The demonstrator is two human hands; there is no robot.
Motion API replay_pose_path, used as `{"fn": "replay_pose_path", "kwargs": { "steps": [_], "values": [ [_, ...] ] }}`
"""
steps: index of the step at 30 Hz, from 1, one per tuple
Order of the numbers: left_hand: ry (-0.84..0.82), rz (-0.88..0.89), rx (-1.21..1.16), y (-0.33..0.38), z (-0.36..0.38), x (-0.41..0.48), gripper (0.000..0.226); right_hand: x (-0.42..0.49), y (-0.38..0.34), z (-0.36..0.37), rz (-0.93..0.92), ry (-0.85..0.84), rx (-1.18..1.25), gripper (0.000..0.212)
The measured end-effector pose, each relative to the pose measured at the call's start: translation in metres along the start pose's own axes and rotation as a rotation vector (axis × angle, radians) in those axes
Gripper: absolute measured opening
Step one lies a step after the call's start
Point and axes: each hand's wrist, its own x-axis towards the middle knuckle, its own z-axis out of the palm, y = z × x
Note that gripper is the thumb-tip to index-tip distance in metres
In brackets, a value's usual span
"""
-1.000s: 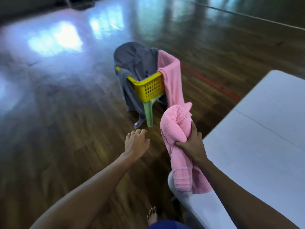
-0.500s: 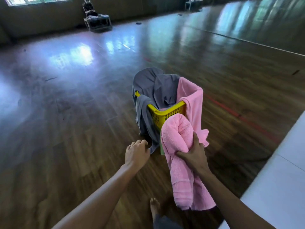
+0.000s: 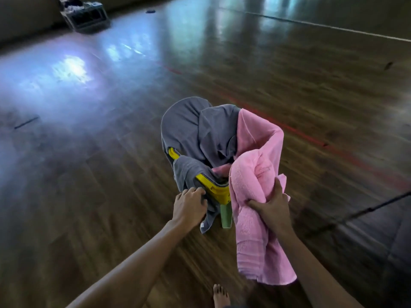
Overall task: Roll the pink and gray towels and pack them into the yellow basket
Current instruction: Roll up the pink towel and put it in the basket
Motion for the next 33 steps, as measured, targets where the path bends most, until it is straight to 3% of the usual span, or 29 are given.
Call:
{"fn": "replay_pose_path", "kwargs": {
  "steps": [9, 15, 22, 26, 33],
  "values": [
    [-0.145, 0.108, 0.029, -0.048, 0.002, 0.125, 0.035, 0.075, -0.036, 0.048, 0.145, 0.104, -0.073, 0.113],
    [-0.28, 0.223, 0.035, -0.082, 0.014, 0.203, 0.026, 0.121, -0.066, 0.092, 0.23, 0.189, -0.101, 0.116],
    [-0.414, 0.339, 0.13, -0.108, 0.035, 0.27, 0.028, 0.179, -0.091, 0.129, 0.324, 0.192, -0.215, 0.117],
    [-0.452, 0.342, 0.181, -0.112, 0.052, 0.292, 0.032, 0.231, -0.097, 0.147, 0.265, 0.076, -0.356, 0.121],
    [-0.442, 0.275, 0.185, -0.115, 0.071, 0.309, 0.034, 0.318, -0.073, 0.21, 0.053, -0.331, -0.856, 0.111]
  ]
}}
